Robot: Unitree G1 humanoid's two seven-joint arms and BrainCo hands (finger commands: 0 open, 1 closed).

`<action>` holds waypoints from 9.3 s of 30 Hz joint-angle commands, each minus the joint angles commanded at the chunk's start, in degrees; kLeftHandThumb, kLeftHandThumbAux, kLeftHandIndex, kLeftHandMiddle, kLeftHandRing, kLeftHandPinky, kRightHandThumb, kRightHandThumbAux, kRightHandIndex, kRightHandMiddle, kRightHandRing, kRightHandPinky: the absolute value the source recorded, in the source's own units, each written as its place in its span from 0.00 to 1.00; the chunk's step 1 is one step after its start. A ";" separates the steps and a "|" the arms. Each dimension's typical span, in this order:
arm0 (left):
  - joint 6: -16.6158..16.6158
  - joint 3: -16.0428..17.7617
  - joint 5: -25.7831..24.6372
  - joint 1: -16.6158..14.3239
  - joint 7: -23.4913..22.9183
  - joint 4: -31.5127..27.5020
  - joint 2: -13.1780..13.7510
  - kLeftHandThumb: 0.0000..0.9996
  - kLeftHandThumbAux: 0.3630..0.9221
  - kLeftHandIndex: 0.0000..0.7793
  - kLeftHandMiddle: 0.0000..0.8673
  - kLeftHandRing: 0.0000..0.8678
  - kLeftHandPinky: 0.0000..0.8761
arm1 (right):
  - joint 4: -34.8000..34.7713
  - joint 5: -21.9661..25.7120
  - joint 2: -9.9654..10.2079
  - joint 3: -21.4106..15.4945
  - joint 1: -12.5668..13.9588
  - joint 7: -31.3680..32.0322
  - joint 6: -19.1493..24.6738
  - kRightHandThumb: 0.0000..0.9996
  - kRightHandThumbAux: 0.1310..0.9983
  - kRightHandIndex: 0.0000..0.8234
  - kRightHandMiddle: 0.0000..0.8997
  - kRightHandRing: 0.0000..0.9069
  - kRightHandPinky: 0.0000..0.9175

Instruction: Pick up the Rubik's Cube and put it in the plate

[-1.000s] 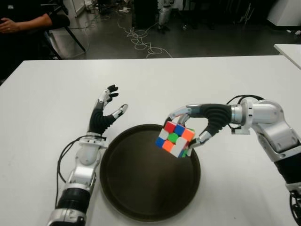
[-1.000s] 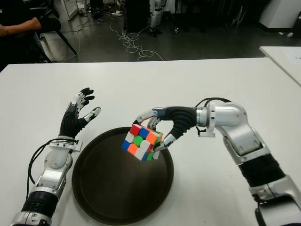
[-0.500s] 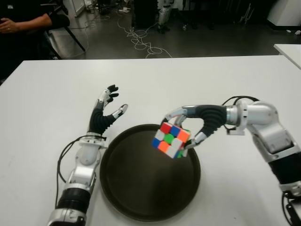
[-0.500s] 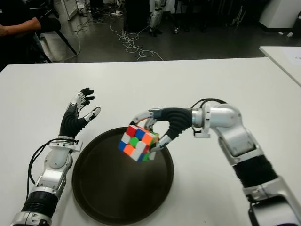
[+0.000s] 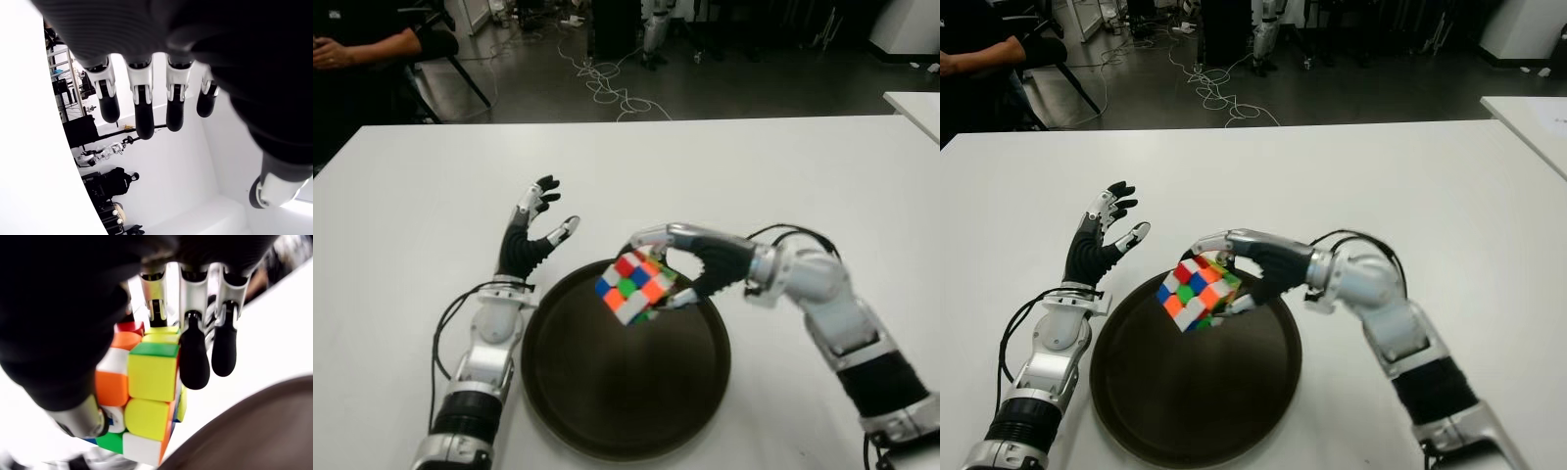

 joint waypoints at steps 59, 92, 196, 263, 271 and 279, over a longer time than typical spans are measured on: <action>-0.32 -0.13 0.49 0.38 0.20 -0.24 0.23 0.07 0.38 0.12 0.19 0.17 0.13 | -5.17 -9.15 -4.11 5.70 -0.66 -0.65 0.03 0.69 0.70 0.50 0.55 0.57 0.55; 0.08 -0.26 0.10 0.15 -1.11 -0.19 0.85 0.06 0.41 0.10 0.16 0.14 0.09 | -8.35 -7.76 -8.18 4.08 -0.96 1.10 -0.52 0.66 0.71 0.48 0.21 0.23 0.26; 1.40 -0.37 0.41 -0.79 0.33 0.13 0.24 0.08 0.43 0.12 0.18 0.18 0.15 | 11.36 9.94 6.62 -12.97 -4.88 -16.22 17.65 0.00 0.57 0.00 0.01 0.01 0.02; -0.91 0.31 0.21 -0.49 0.13 1.91 1.24 0.05 0.41 0.13 0.20 0.18 0.13 | 36.59 6.14 17.58 -20.86 -6.87 -46.69 0.05 0.17 0.74 0.19 0.25 0.28 0.27; -1.51 0.33 0.57 -0.52 0.51 2.13 1.21 0.06 0.42 0.13 0.20 0.18 0.11 | 30.00 6.77 18.41 -20.46 -3.43 -45.19 1.62 0.19 0.74 0.19 0.25 0.27 0.24; -1.12 0.43 0.29 -0.48 0.39 1.98 0.91 0.06 0.43 0.13 0.20 0.18 0.14 | 21.27 7.42 19.48 -20.04 0.71 -43.94 5.20 0.19 0.75 0.19 0.25 0.27 0.23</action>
